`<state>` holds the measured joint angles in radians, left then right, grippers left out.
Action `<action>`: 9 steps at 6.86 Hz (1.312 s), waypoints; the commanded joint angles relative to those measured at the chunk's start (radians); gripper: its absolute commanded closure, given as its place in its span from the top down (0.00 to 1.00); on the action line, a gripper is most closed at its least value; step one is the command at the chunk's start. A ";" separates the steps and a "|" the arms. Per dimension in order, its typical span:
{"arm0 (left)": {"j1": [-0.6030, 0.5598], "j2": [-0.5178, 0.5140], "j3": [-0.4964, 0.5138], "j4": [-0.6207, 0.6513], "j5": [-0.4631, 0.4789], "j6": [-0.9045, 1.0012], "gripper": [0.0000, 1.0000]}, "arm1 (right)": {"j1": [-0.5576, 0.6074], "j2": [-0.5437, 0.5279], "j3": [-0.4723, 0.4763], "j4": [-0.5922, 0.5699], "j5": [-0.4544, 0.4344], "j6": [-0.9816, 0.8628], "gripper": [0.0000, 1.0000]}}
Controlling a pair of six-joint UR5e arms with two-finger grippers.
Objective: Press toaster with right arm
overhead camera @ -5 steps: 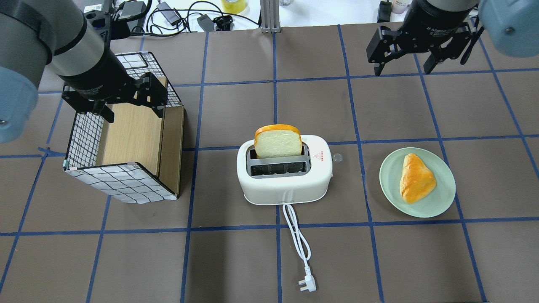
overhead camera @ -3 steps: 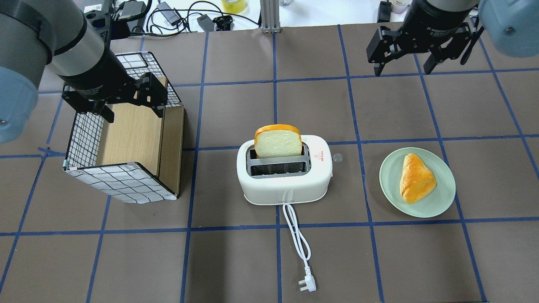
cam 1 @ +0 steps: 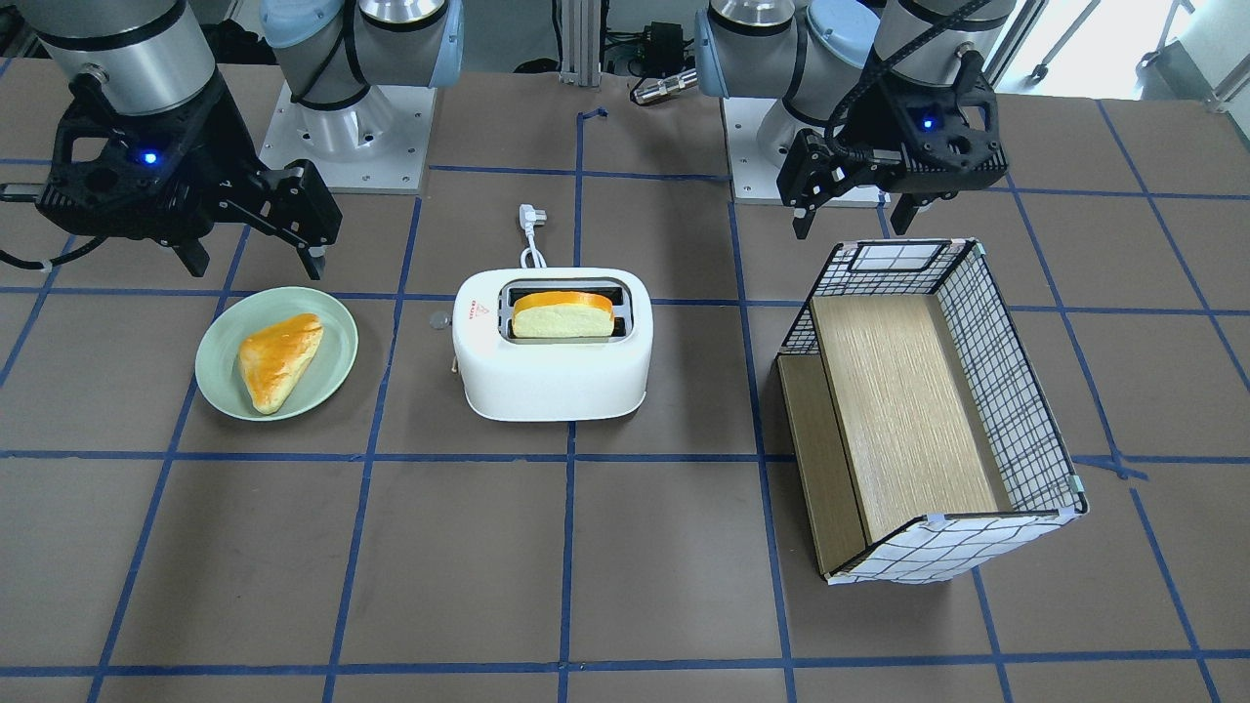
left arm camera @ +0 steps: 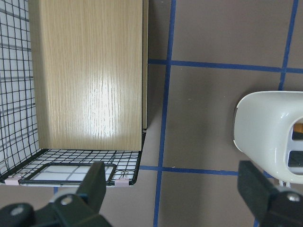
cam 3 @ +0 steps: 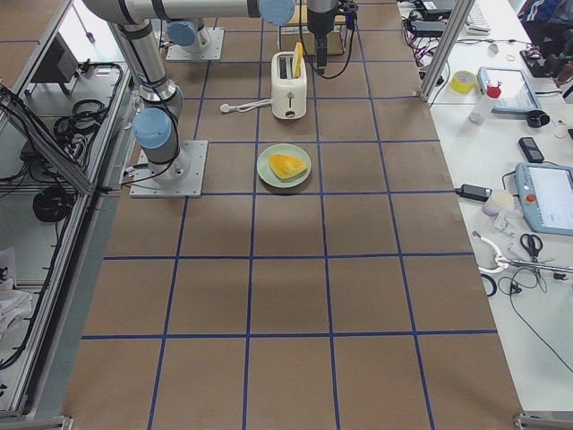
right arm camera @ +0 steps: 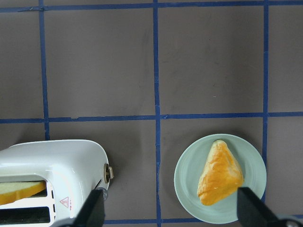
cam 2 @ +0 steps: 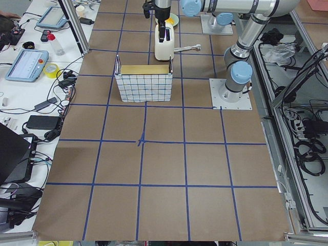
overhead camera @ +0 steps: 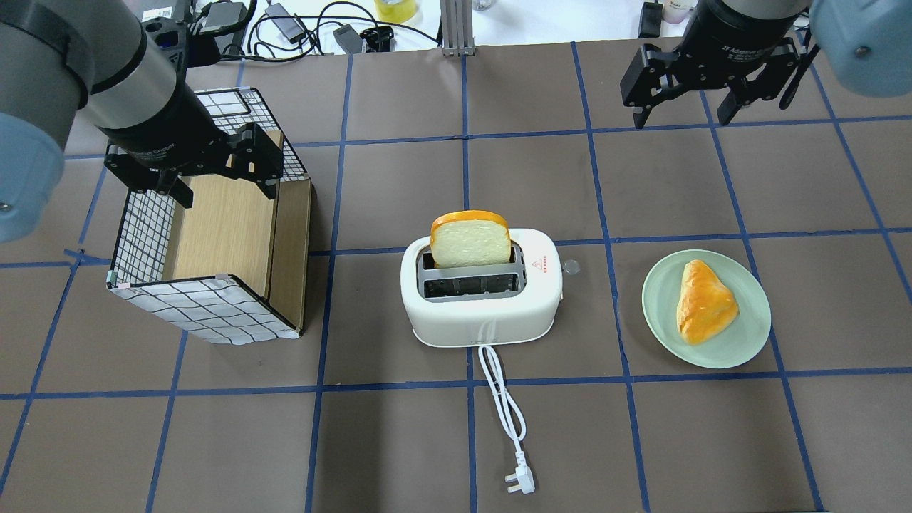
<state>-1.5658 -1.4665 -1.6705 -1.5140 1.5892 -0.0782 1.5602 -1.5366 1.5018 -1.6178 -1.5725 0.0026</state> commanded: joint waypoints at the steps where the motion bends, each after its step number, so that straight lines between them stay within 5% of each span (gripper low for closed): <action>1: 0.000 0.000 0.000 0.000 0.000 0.000 1.00 | 0.001 0.001 -0.002 0.001 0.005 -0.001 0.79; 2: 0.000 0.000 0.000 0.000 -0.002 0.000 1.00 | 0.001 0.000 -0.008 0.002 0.014 0.005 0.20; 3: 0.000 0.000 0.000 0.000 0.000 0.000 1.00 | 0.000 0.001 -0.011 0.013 0.061 0.007 0.00; 9: 0.001 0.000 0.000 0.000 0.000 0.000 1.00 | -0.106 0.010 0.017 0.150 0.529 -0.041 0.00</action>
<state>-1.5660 -1.4665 -1.6705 -1.5140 1.5888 -0.0782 1.4901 -1.5267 1.5072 -1.4922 -1.1376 -0.0103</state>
